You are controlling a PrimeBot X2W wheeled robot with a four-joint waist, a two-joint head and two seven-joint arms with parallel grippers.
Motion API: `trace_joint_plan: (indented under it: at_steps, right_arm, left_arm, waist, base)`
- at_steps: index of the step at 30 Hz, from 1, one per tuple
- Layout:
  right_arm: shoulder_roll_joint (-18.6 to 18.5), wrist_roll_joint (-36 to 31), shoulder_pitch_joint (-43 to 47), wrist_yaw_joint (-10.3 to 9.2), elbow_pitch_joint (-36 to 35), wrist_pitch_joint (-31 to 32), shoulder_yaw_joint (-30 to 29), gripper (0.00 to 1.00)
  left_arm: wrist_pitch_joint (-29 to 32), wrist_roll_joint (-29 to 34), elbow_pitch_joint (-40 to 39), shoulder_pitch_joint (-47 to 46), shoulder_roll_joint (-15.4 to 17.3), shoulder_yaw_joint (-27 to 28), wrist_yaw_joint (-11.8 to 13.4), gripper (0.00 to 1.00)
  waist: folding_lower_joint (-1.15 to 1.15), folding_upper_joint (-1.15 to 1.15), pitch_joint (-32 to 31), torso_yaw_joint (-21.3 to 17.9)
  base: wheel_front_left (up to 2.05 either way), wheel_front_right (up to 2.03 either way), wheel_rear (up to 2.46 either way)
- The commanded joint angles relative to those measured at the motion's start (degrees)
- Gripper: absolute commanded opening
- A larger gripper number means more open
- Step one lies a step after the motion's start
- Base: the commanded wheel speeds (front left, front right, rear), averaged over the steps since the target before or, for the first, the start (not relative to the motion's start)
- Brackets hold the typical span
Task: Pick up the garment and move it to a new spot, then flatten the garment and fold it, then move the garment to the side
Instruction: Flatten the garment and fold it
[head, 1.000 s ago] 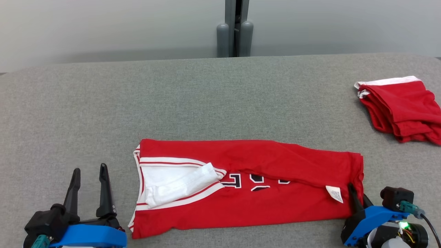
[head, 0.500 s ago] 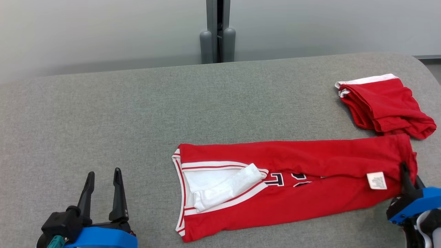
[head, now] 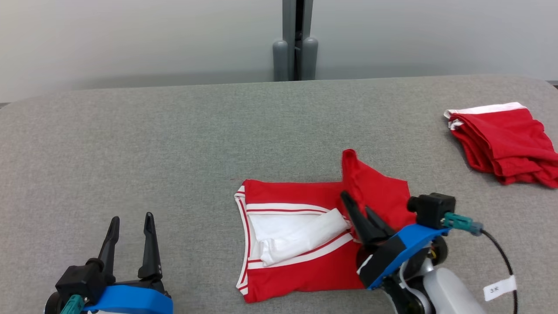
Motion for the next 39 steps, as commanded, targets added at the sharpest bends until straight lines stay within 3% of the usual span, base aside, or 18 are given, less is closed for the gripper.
trace_joint_plan:
  at_steps: [1,7,17,18,19,20,26,30,33,39]
  right_arm:
    - [0.0,2.6,-1.6,0.02,1.3,-1.5,3.5,0.00]
    - [0.0,9.7,-6.5,0.02,7.1,-5.4,14.9,0.00]
    - [0.0,18.4,-14.2,0.02,17.6,-8.8,26.5,0.02]
    - [0.0,19.4,-15.0,0.02,18.7,-9.3,27.6,0.37]
    - [0.0,20.4,-15.7,0.02,19.5,-9.9,28.6,0.94]
    - [0.0,21.5,-16.4,0.02,20.1,-10.6,29.9,1.00]
    - [-0.1,26.7,-19.8,0.02,20.9,-15.1,35.2,1.00]
    - [-0.1,21.9,-22.6,0.02,25.9,-18.5,33.7,1.00]
    - [0.0,15.0,-24.2,0.02,29.9,-19.4,29.2,1.00]
    - [-1.5,-3.3,-18.7,0.02,25.0,-19.4,10.5,1.00]
  left_arm:
    - [-0.3,0.2,0.2,-1.0,-0.1,0.2,-0.1,1.00]
    - [-0.3,0.2,0.4,-1.5,-0.6,0.2,-0.3,1.00]
    - [-0.3,0.7,0.8,-2.4,-1.4,0.6,-0.8,1.00]
    - [-0.3,0.8,0.9,-2.5,-1.5,0.6,-0.9,1.00]
    - [-0.3,0.9,0.9,-2.5,-1.6,0.6,-0.9,1.00]
    - [-0.3,0.9,1.0,-2.6,-1.7,0.5,-1.0,1.00]
    - [-0.3,1.3,1.3,-3.0,-2.2,0.9,-1.5,1.00]
    - [-0.3,2.0,1.4,-3.5,-2.3,0.6,-1.8,1.00]
    - [-0.3,2.5,1.6,-4.0,-2.5,0.2,-2.1,1.00]
    - [-0.3,2.8,2.7,-5.8,-3.4,-0.9,-2.6,1.00]
  waist:
    - [0.00,0.00,0.2,1.2]
    - [0.00,0.00,0.4,3.6]
    - [0.00,0.00,1.0,5.2]
    - [0.00,0.00,1.0,5.2]
    - [0.00,0.00,1.1,5.2]
    - [0.00,0.00,1.2,5.2]
    - [0.00,0.00,1.6,4.8]
    - [0.00,0.00,1.6,4.0]
    - [0.00,0.00,1.5,3.3]
    - [0.00,0.00,0.4,1.5]
  base:
    - [0.00,0.00,0.00]
    - [0.00,0.00,0.00]
    - [0.00,0.00,0.00]
    - [0.00,0.00,0.00]
    - [0.00,0.00,0.00]
    - [0.00,0.00,0.00]
    - [0.00,0.00,0.00]
    - [0.00,0.00,0.00]
    - [0.00,0.00,0.00]
    - [0.00,0.00,0.00]
